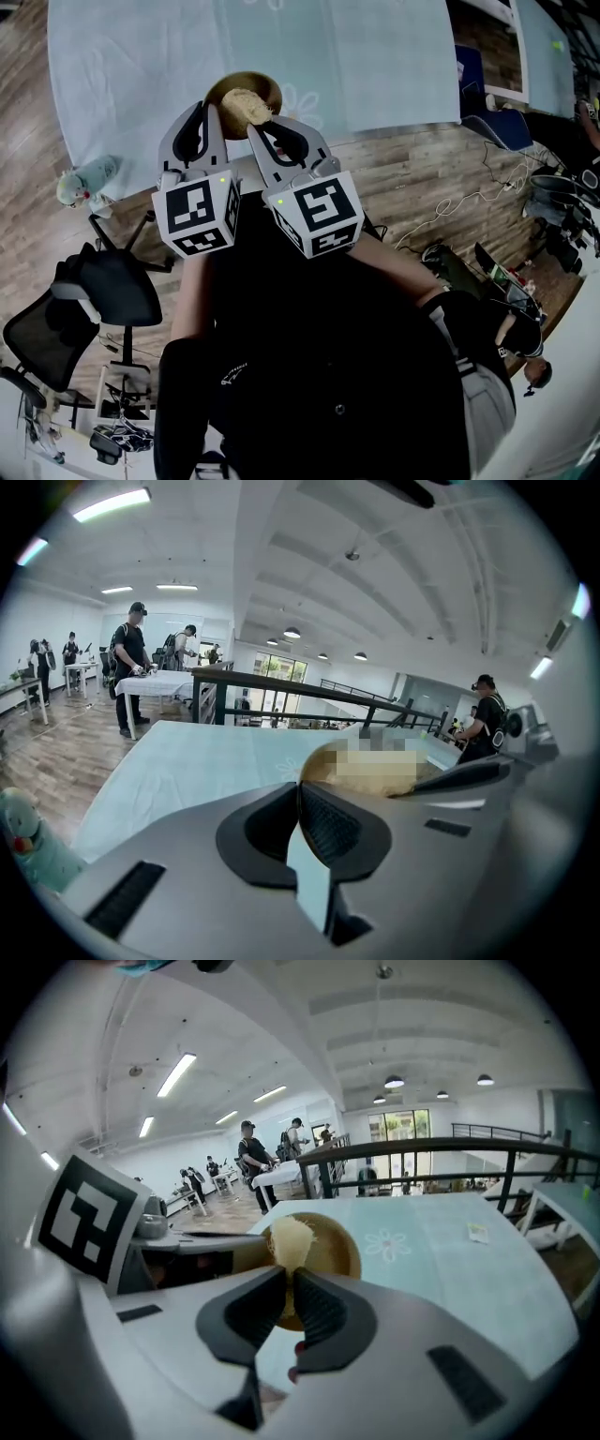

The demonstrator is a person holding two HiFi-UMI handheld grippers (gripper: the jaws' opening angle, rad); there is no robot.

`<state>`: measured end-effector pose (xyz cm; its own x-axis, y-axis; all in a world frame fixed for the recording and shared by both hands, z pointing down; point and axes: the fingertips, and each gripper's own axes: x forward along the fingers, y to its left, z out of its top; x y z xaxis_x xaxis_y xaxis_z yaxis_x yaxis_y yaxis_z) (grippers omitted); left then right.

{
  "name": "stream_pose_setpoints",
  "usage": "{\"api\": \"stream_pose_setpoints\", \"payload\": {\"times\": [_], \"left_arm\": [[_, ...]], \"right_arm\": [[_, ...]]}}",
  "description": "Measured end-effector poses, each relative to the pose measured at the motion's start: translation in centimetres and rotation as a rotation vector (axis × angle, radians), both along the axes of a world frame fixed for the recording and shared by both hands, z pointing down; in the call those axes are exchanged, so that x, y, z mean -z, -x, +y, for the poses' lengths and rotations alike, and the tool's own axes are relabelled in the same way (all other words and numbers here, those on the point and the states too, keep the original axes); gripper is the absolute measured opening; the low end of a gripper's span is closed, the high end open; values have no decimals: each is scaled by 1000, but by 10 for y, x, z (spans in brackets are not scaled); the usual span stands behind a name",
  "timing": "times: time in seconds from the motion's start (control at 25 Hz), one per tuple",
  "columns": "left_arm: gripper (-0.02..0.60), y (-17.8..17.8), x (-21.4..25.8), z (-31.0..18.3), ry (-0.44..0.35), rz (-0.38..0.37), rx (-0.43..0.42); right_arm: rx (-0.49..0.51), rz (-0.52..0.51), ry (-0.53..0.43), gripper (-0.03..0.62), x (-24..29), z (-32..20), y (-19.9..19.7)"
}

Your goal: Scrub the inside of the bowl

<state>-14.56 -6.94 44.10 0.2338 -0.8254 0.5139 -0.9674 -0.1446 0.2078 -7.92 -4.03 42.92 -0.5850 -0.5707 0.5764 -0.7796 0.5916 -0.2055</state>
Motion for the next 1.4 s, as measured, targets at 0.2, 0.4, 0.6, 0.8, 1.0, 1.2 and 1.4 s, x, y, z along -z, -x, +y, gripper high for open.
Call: {"api": "stream_pose_setpoints", "payload": {"times": [0.2, 0.4, 0.6, 0.8, 1.0, 1.2, 1.4], "left_arm": [[25, -11, 5, 1, -32, -11, -5], [25, -7, 1, 4, -13, -2, 3], [25, -1, -3, 6, 7, -26, 2], [25, -2, -8, 10, 38, -31, -5], [26, -1, -11, 12, 64, -2, -9], [26, 0, -17, 12, 79, -1, -19], [25, -2, -23, 12, 98, 3, -31]], "right_arm": [[8, -35, 60, 37, -5, 4, 2], [72, 89, 45, 36, -16, 7, 2], [131, 203, 16, 36, -24, 8, 0], [167, 337, -58, 37, -27, 3, -14], [171, 433, -168, 37, -22, -9, -26], [150, 466, -235, 37, -15, -17, -29], [123, 462, -271, 37, -8, -22, -32]]}}
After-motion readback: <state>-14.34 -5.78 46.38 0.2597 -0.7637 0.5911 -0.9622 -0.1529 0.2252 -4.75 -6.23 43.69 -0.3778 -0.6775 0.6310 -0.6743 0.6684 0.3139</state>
